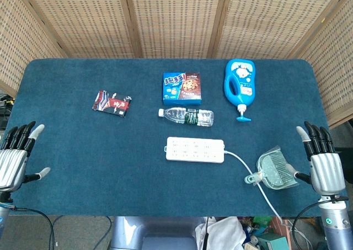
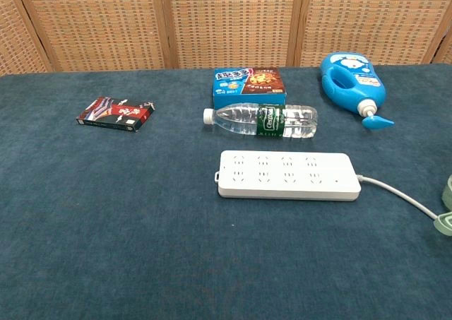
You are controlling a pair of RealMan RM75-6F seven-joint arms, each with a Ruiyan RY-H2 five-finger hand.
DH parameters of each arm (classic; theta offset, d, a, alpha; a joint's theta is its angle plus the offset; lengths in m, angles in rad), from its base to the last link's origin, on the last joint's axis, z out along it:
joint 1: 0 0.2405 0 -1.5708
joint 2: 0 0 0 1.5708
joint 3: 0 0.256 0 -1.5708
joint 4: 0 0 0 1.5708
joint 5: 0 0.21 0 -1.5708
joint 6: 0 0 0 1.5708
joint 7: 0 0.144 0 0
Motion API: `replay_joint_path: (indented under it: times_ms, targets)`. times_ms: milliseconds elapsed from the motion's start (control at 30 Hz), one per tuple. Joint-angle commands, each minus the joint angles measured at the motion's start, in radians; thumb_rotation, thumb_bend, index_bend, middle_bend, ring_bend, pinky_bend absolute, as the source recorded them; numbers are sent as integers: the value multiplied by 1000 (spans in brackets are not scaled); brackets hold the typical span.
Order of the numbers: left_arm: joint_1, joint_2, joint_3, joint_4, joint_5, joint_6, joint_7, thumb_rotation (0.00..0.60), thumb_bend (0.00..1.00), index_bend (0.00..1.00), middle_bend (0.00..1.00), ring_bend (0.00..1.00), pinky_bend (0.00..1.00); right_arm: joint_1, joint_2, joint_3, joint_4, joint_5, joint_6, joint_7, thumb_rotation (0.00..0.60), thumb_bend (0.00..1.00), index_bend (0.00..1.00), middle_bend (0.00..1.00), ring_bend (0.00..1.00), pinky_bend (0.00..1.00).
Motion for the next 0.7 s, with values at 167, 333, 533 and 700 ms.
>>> replay_joint_path:
  times_ms: [167, 333, 533, 700]
  targets:
    - [2, 0, -1, -1, 0, 4, 2, 600, 0, 0, 0, 0, 0, -2, -1, 5, -4, -8, 2, -6, 600, 0, 0, 0, 0, 0]
    - [4, 1, -3, -1, -4, 6, -2, 600, 0, 0, 0, 0, 0, 13, -18, 11, 11, -36, 6, 19, 600, 0, 0, 19, 1, 1]
    - [0, 3, -11, 0, -19, 1, -6, 600, 0, 0, 0, 0, 0, 96, -46, 34, 41, -81, -58, 27, 600, 18, 0, 724, 664, 701]
    - [-2, 3, -16, 0, -30, -2, -5, 600, 0, 0, 0, 0, 0, 197, -36, 38, -15, -70, -236, 3, 600, 480, 0, 964, 946, 1000]
